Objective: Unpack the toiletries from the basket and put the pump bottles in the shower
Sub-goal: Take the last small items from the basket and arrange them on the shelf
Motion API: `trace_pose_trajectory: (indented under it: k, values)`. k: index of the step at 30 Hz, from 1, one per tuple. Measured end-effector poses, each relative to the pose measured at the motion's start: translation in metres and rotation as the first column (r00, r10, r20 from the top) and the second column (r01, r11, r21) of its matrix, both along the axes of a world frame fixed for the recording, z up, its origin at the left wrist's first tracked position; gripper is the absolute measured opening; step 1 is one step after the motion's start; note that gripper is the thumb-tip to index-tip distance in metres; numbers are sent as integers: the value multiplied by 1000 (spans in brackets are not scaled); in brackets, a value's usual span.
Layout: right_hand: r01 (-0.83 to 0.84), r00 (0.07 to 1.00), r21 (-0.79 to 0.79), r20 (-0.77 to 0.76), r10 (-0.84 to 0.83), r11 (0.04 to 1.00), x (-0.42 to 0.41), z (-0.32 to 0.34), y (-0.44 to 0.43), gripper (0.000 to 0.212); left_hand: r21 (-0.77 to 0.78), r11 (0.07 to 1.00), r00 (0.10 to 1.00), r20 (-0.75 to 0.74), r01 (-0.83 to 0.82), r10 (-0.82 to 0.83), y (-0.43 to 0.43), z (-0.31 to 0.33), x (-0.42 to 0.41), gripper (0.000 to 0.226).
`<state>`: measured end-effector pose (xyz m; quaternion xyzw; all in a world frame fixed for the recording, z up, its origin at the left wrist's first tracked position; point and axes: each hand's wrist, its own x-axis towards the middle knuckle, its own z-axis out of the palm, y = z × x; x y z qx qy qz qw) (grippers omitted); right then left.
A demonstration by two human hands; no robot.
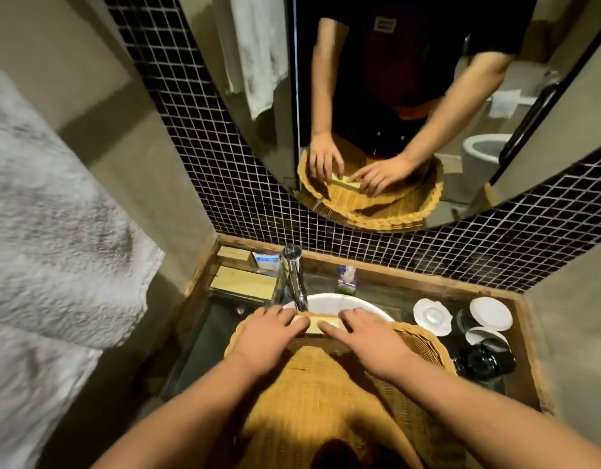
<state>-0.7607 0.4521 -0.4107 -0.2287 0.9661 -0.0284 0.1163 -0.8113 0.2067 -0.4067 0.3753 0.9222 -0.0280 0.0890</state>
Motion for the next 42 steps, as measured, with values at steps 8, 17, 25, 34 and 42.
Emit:
trace_pose_trajectory:
  k: [8,17,25,34,42]
  values:
    - [-9,993,10,-119,10,1000,-78,57,-61,75,-1,992,979,-162,-127,125,-50,61,-73,66]
    - [44,999,8,-27,-44,999,-143,53,-128,82,4,938,932,-105,-347,346,-100,44,-111,78]
    - [174,973,-31,159,-166,984,-183,16,-157,78,-80,895,897,15,-439,441,-120,-9,-134,88]
    - [146,968,38,199,-151,989,-198,-23,-162,80,-139,884,881,105,-446,461,-120,-66,-148,88]
    - [170,948,18,270,-169,985,-210,-50,-169,62,-143,879,878,94,-454,469,-131,-92,-155,75]
